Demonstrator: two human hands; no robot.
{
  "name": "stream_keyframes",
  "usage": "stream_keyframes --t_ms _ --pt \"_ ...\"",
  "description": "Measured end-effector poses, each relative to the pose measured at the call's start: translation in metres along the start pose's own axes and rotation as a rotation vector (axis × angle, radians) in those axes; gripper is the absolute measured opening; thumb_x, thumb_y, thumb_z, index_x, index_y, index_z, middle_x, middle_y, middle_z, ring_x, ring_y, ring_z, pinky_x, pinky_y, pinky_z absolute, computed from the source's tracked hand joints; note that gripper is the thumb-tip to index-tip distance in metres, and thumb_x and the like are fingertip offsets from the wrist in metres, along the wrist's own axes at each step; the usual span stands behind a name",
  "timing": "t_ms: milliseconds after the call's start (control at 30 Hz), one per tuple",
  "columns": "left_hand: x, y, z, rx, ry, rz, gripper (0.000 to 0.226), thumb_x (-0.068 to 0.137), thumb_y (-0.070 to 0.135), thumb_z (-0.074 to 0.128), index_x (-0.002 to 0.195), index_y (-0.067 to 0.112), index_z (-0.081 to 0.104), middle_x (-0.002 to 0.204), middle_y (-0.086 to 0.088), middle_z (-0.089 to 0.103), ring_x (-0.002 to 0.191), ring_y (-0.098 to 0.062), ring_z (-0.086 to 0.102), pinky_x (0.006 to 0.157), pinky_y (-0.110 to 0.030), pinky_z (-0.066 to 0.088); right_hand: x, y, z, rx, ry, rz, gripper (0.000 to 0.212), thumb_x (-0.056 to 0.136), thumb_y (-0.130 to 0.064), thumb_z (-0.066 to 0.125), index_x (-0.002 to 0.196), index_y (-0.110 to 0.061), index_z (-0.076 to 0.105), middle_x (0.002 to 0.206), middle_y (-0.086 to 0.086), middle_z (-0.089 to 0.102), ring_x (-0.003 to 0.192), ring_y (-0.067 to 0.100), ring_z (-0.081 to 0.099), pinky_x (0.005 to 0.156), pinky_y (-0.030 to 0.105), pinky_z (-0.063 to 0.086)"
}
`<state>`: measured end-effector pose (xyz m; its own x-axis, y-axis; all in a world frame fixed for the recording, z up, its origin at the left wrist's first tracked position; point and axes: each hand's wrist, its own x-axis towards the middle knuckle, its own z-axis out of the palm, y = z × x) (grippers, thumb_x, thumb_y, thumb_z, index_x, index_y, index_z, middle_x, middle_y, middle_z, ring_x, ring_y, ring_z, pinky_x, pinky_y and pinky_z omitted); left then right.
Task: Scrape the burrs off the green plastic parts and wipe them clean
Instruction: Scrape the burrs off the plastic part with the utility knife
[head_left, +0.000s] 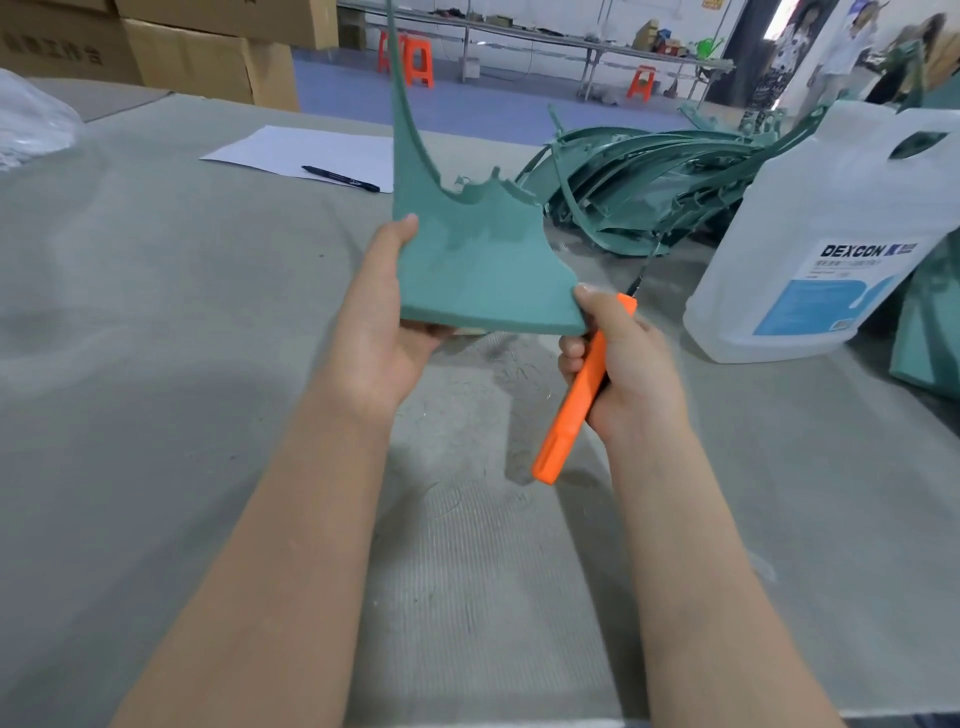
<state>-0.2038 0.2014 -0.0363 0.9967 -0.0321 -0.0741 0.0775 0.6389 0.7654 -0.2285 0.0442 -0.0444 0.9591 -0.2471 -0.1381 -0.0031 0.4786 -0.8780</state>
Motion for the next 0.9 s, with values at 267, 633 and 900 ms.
stream_keyframes --t_ms 267,633,900 --pt "-0.007 -0.015 0.015 -0.067 -0.154 -0.031 0.033 0.091 0.031 0.06 0.122 0.019 0.057 0.115 -0.004 0.069 0.102 -0.02 0.068 0.08 -0.038 0.057 -0.003 0.002 0.006 0.136 -0.004 0.008 0.015 0.092 -0.01 0.061 0.079 -0.009 0.053 0.06 -0.002 0.054 0.041 0.009 0.042 0.039 0.017 0.036" --pt "-0.006 -0.018 0.016 -0.405 0.066 -0.051 0.009 0.089 0.009 0.063 0.098 0.011 0.063 0.079 -0.005 0.074 0.068 -0.016 0.072 0.055 -0.024 0.056 -0.017 0.0 0.008 -0.498 -0.092 -0.391 0.043 0.097 -0.052 0.046 0.084 -0.014 0.061 0.06 -0.004 0.062 0.041 0.01 0.046 0.042 0.02 0.037" --pt "-0.011 -0.013 0.021 -0.485 0.081 -0.154 0.022 0.089 0.01 0.063 0.111 0.009 0.06 0.093 -0.006 0.066 0.077 -0.016 0.061 0.041 -0.015 0.048 -0.008 0.008 -0.001 -0.963 0.055 -0.69 0.067 0.096 -0.059 0.04 0.072 0.003 0.052 0.067 0.022 0.057 0.064 0.035 0.051 0.059 0.045 0.044"
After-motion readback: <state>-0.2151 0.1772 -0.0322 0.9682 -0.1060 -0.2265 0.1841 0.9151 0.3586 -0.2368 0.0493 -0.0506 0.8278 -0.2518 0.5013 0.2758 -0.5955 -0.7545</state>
